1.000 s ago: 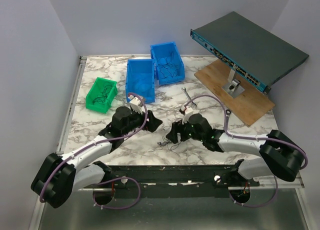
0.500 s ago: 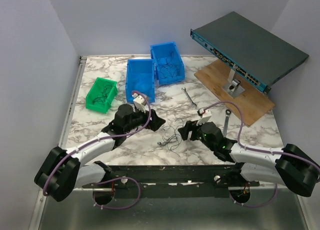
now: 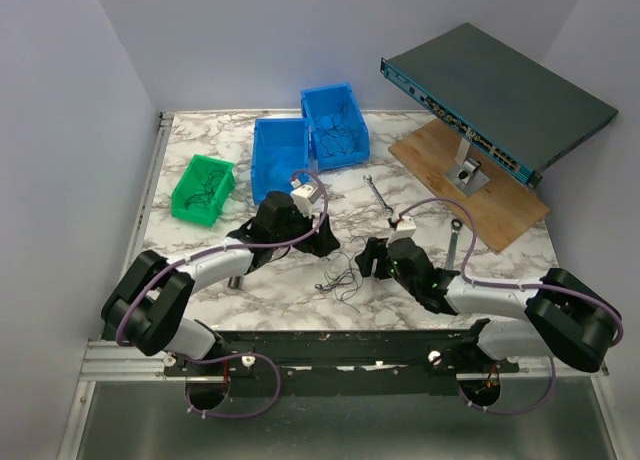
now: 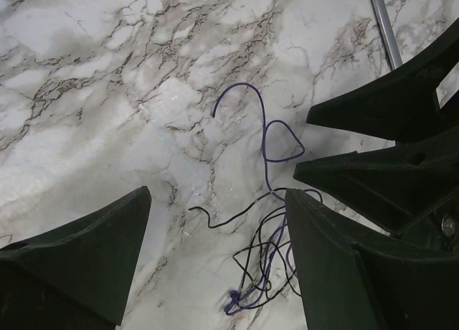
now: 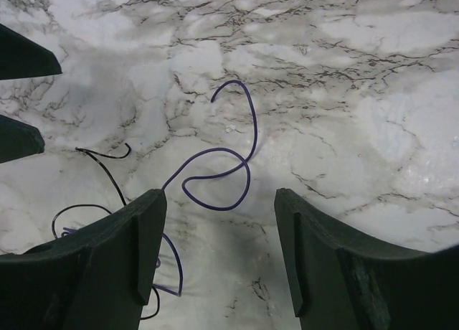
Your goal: Untangle the cables
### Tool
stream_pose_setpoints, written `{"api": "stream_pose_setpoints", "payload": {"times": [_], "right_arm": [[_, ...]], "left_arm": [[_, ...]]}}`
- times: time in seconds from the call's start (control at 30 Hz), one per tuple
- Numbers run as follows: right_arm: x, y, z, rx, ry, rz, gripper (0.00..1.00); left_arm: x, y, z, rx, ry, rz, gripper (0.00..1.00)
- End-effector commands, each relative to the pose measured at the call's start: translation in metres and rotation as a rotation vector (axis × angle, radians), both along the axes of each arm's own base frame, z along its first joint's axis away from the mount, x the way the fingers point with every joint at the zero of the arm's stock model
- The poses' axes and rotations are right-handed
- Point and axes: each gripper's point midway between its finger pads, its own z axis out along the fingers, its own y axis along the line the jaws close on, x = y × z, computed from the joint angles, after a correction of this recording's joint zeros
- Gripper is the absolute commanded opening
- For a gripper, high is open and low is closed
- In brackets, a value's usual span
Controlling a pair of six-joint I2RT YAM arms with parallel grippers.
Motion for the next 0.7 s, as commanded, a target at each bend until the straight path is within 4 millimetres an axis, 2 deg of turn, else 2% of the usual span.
{"api": "stream_pose_setpoints", "payload": {"times": [0.0, 0.17, 0.3, 0.43, 0.5, 0.57, 0.67], "right_arm": [[0.004, 0.015, 0.001, 0.038, 0.029, 0.016, 0.69], [0.006, 0.021, -0.007, 0.03, 0.06, 0.021, 0.68], [0.01, 0.024, -0.011, 0.02, 0.069, 0.016, 0.62], [0.013, 0.026, -0.012, 0.004, 0.063, 0.021, 0.45], [0.013, 0.024, -0.012, -0.002, 0.06, 0.018, 0.3], [0.013, 0.024, -0.011, -0.003, 0.055, 0.015, 0.2], [0.012, 0.026, -0.011, -0.01, 0.054, 0.041, 0.13]], "left_arm": [[-0.007, -0.01, -0.01, 0.032, 0.071, -0.075, 0.76], [-0.018, -0.013, -0.021, 0.039, 0.138, -0.113, 0.76], [-0.024, -0.016, -0.025, 0.037, 0.166, -0.14, 0.74], [-0.025, -0.017, -0.032, 0.068, 0.187, -0.146, 0.72], [-0.026, -0.018, -0.034, 0.071, 0.198, -0.154, 0.71], [-0.027, -0.021, -0.035, 0.071, 0.206, -0.166, 0.7], [-0.026, -0.023, -0.038, 0.088, 0.21, -0.169, 0.61]]}}
